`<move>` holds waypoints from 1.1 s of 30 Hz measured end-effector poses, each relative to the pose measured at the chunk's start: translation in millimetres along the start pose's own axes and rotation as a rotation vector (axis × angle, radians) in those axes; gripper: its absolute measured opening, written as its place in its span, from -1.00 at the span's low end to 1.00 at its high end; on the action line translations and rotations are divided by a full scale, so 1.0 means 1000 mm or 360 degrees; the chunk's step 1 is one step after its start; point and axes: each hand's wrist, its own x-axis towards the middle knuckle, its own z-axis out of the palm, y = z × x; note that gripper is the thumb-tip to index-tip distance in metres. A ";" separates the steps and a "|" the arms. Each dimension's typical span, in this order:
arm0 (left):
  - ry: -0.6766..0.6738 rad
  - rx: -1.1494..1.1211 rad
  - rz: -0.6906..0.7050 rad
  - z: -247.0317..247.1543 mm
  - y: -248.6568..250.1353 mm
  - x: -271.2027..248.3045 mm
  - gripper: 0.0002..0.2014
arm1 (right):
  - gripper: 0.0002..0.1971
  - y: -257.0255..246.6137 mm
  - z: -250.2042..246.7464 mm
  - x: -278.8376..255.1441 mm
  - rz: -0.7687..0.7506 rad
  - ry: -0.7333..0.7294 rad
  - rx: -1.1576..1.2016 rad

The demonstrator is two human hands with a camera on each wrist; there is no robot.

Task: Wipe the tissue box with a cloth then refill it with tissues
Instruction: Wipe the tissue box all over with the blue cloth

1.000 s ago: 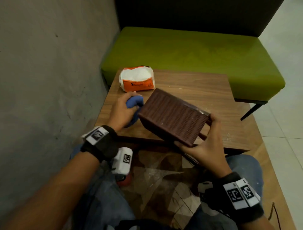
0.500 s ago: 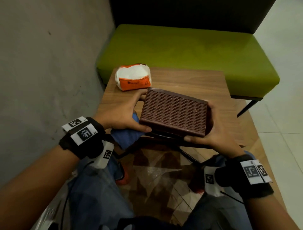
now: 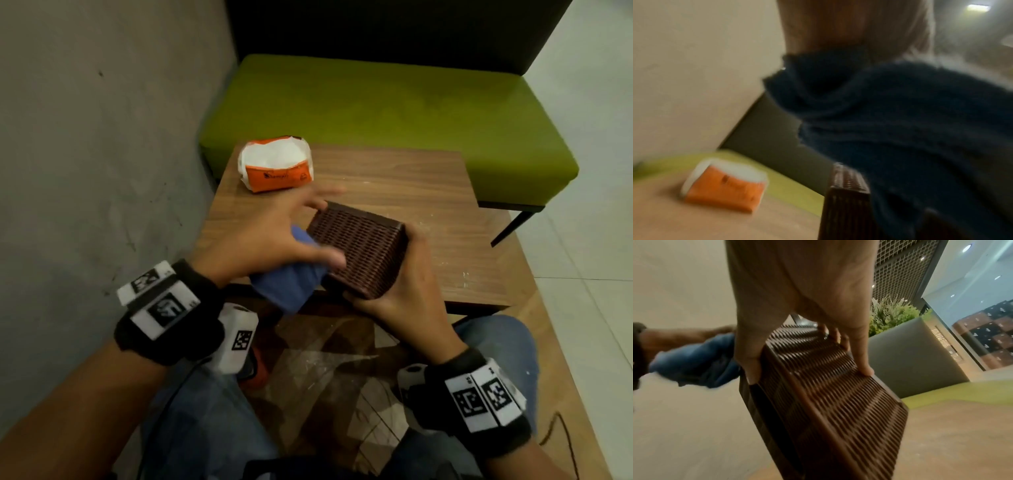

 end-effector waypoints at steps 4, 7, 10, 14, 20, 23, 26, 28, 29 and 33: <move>0.1189 -0.0555 -0.0227 0.000 -0.009 0.011 -0.70 | 0.04 0.003 0.001 0.000 -0.0037 0.0055 -0.0039; 0.1054 -0.0250 -0.0058 0.041 0.020 0.012 -0.66 | -0.02 -0.001 0.012 0.005 -0.0059 0.0040 -0.0020; 0.0577 0.0418 0.0546 0.085 0.036 -0.002 -0.63 | -0.26 -0.002 0.018 0.006 -0.0051 0.0074 0.0007; 0.0756 0.0260 0.0148 0.059 0.007 0.019 -0.64 | -0.02 0.007 0.014 -0.006 -0.0040 0.0129 0.0117; 0.0673 0.0198 0.0243 0.085 0.015 0.001 -0.64 | -0.08 0.009 0.018 -0.002 -0.0046 0.0151 0.0028; 0.0553 0.0267 0.0380 0.083 0.011 0.001 -0.61 | -0.11 0.008 0.021 -0.004 -0.0018 0.0142 0.0075; 0.1032 0.0190 -0.0006 0.057 -0.016 0.017 -0.70 | -0.04 0.004 0.017 -0.009 -0.0043 0.0202 0.0049; 0.1072 0.0105 -0.0006 0.066 -0.015 0.011 -0.68 | -0.05 0.006 0.019 -0.006 -0.0046 0.0220 -0.0014; 0.0945 0.0111 0.0092 0.077 -0.006 0.004 -0.62 | -0.07 0.009 0.020 -0.004 -0.0013 0.0203 -0.0012; 0.0373 0.0296 0.0666 0.100 0.000 -0.029 -0.51 | -0.01 0.021 0.021 -0.008 0.0229 0.0069 0.0155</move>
